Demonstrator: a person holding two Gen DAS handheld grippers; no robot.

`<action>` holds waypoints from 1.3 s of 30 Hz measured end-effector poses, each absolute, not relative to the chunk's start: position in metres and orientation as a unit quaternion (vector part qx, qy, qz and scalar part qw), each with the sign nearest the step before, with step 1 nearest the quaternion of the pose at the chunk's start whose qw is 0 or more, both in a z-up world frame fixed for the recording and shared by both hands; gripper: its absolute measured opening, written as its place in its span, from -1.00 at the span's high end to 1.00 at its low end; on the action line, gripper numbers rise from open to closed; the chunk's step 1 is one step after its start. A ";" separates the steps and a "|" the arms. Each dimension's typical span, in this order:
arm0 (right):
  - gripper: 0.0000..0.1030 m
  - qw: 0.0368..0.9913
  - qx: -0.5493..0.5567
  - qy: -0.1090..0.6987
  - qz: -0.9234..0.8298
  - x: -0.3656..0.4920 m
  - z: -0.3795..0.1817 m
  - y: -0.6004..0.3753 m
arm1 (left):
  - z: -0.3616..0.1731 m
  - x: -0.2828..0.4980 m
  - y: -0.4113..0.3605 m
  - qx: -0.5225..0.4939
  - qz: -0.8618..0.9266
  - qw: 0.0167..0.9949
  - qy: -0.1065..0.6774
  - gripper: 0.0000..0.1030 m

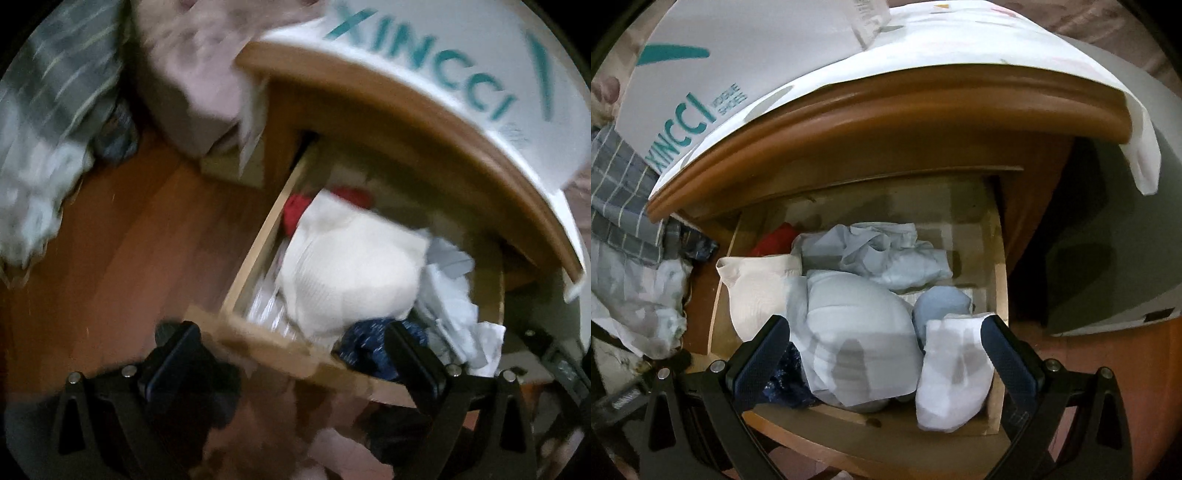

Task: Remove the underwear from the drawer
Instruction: 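Lower both grippers over the drawer toward the white and light blue underwear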

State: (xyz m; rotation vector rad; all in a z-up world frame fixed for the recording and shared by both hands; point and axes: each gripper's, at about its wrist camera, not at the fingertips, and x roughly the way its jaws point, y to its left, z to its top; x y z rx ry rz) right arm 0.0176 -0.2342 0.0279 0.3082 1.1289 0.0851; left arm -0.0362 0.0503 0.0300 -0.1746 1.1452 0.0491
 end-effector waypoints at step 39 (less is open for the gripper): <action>-0.56 0.747 -0.092 0.651 0.099 0.081 -0.045 -0.143 | -0.002 0.032 0.076 -0.079 -0.049 0.819 0.566 -0.98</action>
